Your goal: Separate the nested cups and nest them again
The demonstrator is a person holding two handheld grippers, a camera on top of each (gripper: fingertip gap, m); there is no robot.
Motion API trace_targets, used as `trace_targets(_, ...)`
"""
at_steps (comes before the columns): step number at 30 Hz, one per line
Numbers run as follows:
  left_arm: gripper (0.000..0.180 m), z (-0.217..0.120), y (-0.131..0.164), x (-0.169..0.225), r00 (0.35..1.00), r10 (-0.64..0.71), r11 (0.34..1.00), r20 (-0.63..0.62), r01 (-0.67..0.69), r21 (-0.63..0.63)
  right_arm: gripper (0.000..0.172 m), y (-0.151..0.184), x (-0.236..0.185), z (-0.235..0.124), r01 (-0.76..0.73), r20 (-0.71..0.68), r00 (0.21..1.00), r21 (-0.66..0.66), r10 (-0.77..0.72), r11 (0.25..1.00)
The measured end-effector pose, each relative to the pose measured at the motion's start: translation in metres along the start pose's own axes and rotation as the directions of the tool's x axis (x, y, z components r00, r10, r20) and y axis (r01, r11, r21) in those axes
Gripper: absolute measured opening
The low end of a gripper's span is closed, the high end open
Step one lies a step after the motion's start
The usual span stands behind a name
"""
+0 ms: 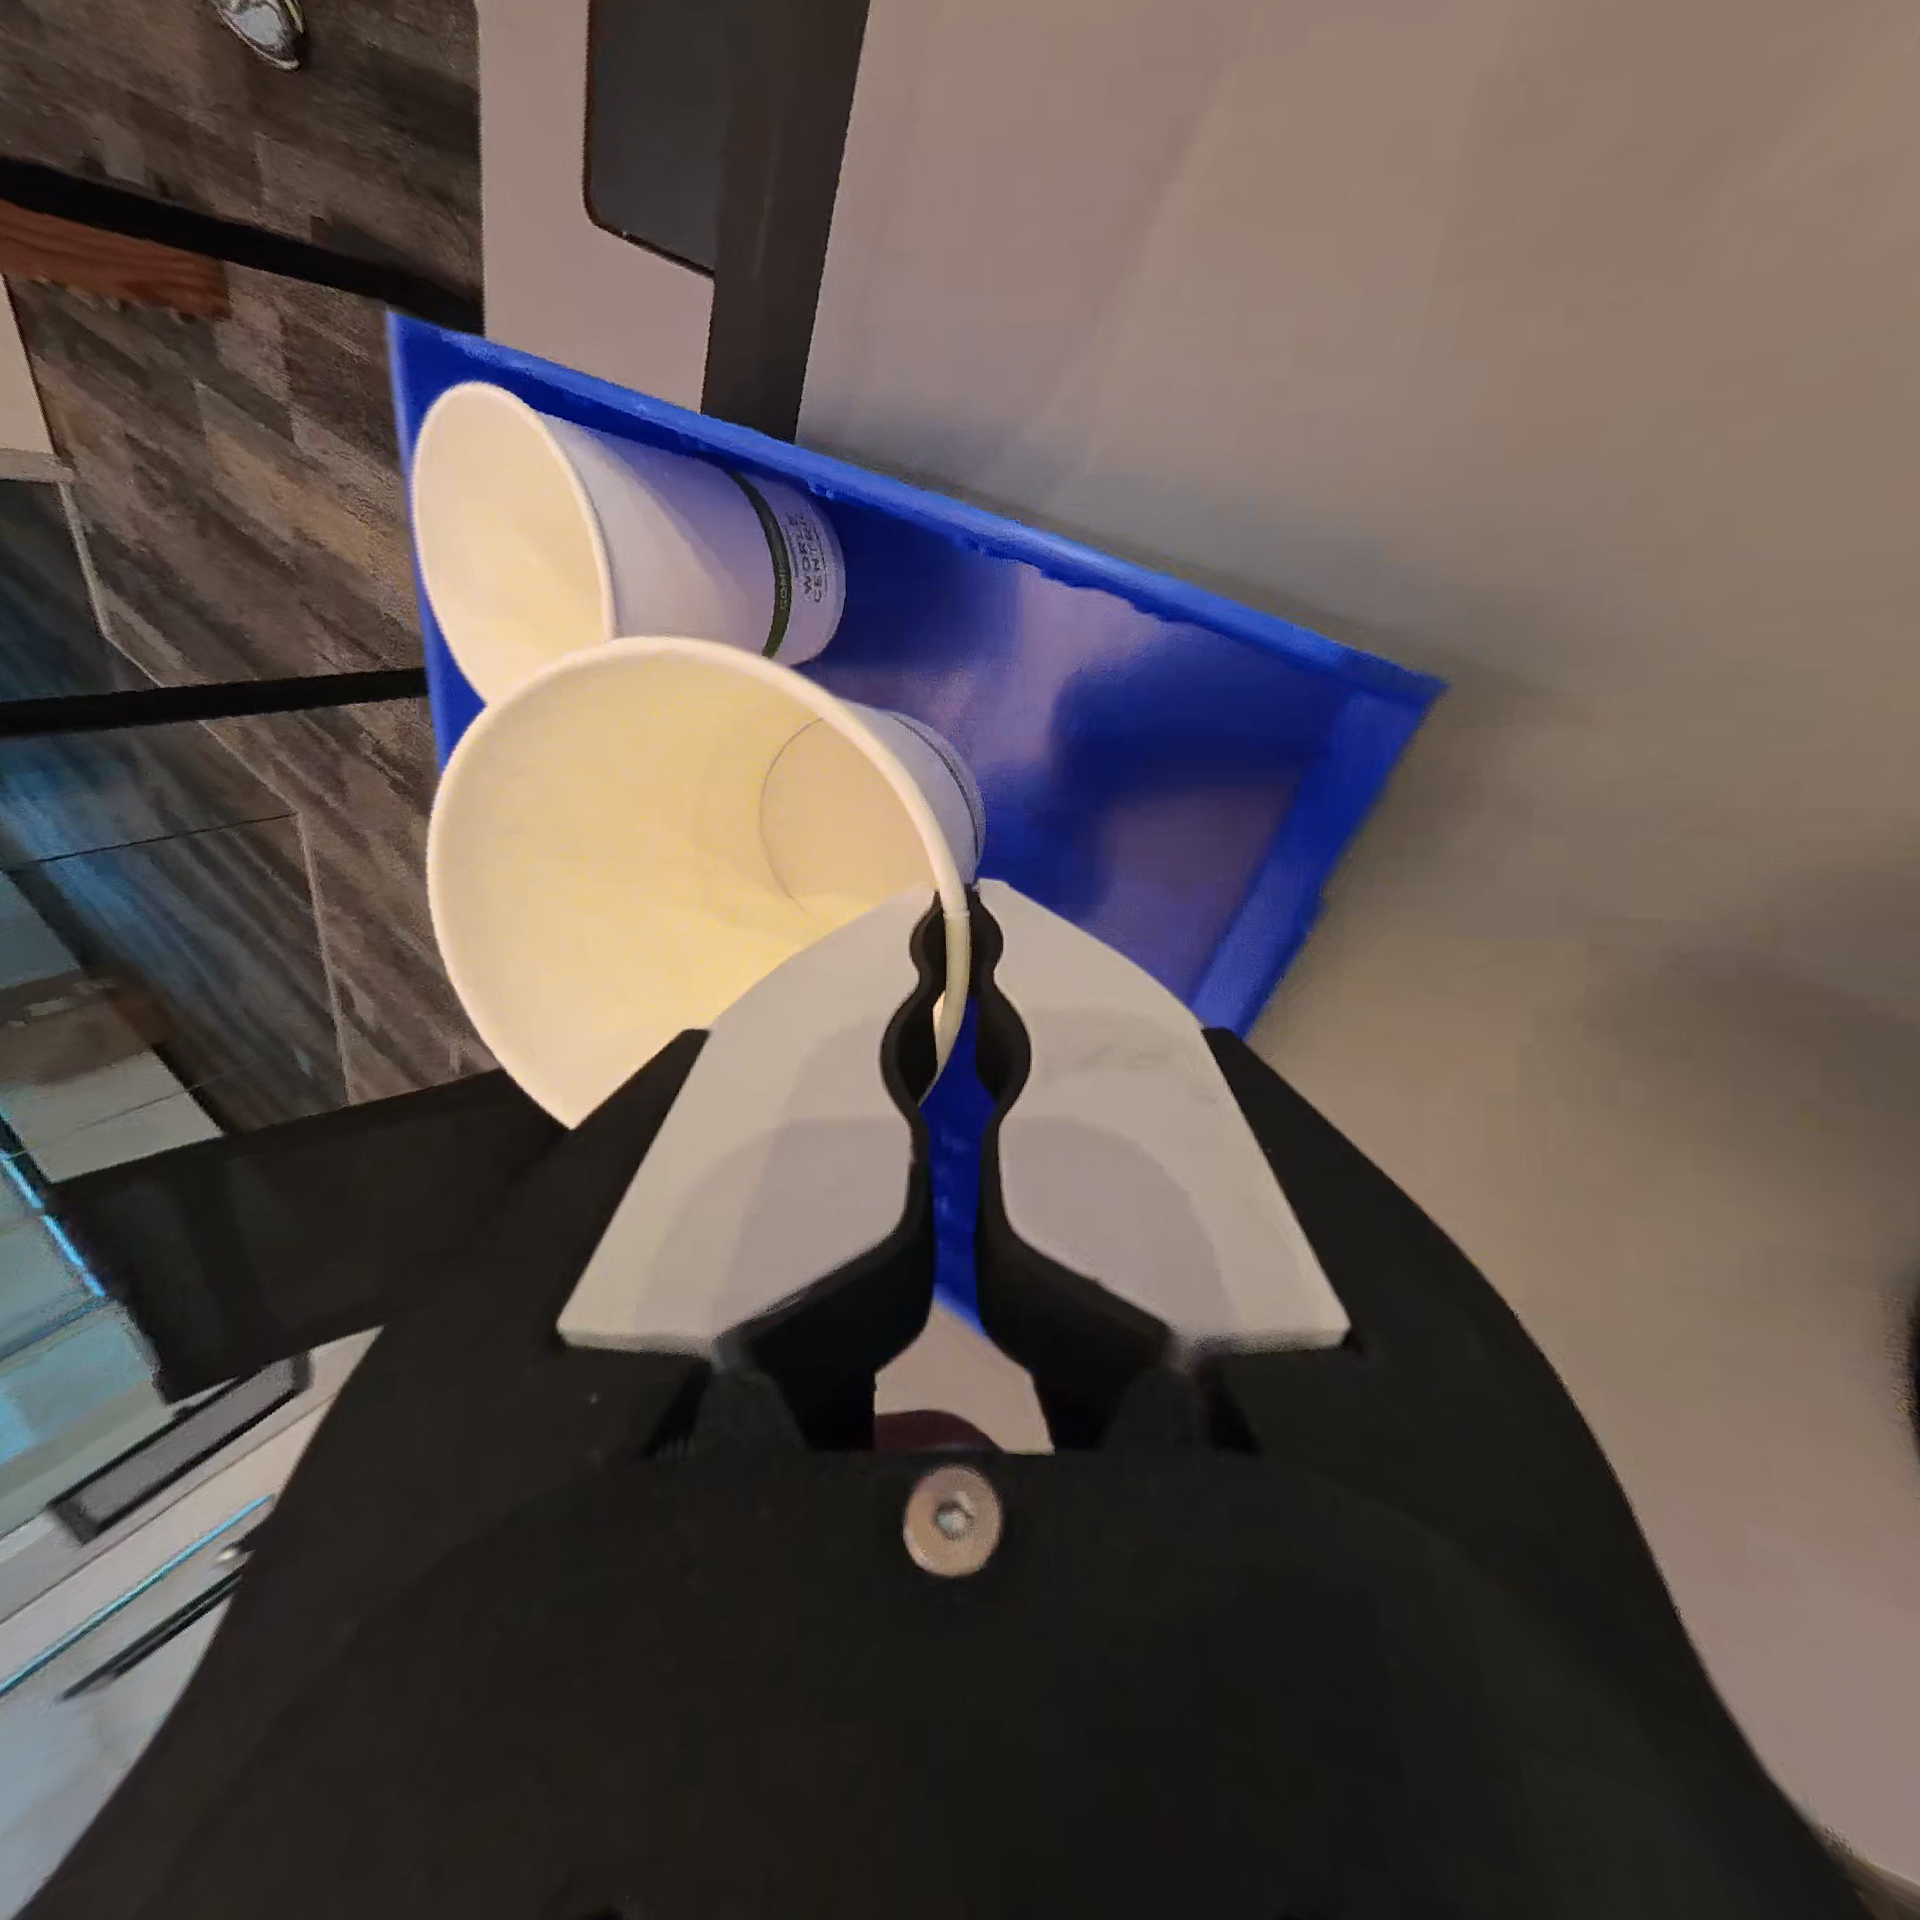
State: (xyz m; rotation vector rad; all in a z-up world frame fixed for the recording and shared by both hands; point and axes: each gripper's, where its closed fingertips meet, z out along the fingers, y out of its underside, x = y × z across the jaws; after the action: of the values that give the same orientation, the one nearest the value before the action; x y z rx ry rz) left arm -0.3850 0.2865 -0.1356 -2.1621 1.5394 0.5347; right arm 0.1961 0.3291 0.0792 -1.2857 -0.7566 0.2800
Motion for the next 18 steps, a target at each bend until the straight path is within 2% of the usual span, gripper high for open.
trace_targets(1,0.002,-0.017,-0.004,0.003,1.000,0.021,1.000,0.001,-0.021,0.002,0.101,-0.006,-0.010,0.000,0.000,0.038,0.999,0.017,0.000,1.000)
trace_targets(3,0.002,-0.053,-0.024,0.012,0.999,0.048,0.997,-0.013,-0.048,0.063,0.098,-0.018,-0.038,0.002,-0.018,0.149,0.989,0.050,0.010,0.999)
trace_targets(6,0.002,-0.098,-0.078,0.042,0.987,0.144,0.966,-0.071,-0.125,0.226,0.103,-0.030,-0.093,0.007,-0.051,0.351,0.936,0.061,0.026,0.997)
trace_targets(9,0.002,-0.124,-0.137,0.079,0.944,0.310,0.896,-0.111,-0.252,0.366,0.106,-0.038,-0.159,0.011,-0.103,0.554,0.831,0.061,0.052,0.993)
trace_targets(11,0.001,-0.138,-0.173,0.106,0.893,0.422,0.832,-0.153,-0.315,0.456,0.109,-0.037,-0.200,0.014,-0.132,0.661,0.747,0.042,0.071,0.990)
trace_targets(13,0.002,-0.151,-0.204,0.129,0.836,0.516,0.773,-0.189,-0.359,0.523,0.112,-0.030,-0.233,0.017,-0.143,0.732,0.675,0.007,0.093,0.990)
trace_targets(18,0.002,-0.173,-0.256,0.153,0.745,0.649,0.666,-0.153,-0.460,0.587,0.118,-0.006,-0.286,0.024,-0.173,0.828,0.533,-0.096,0.175,0.980)
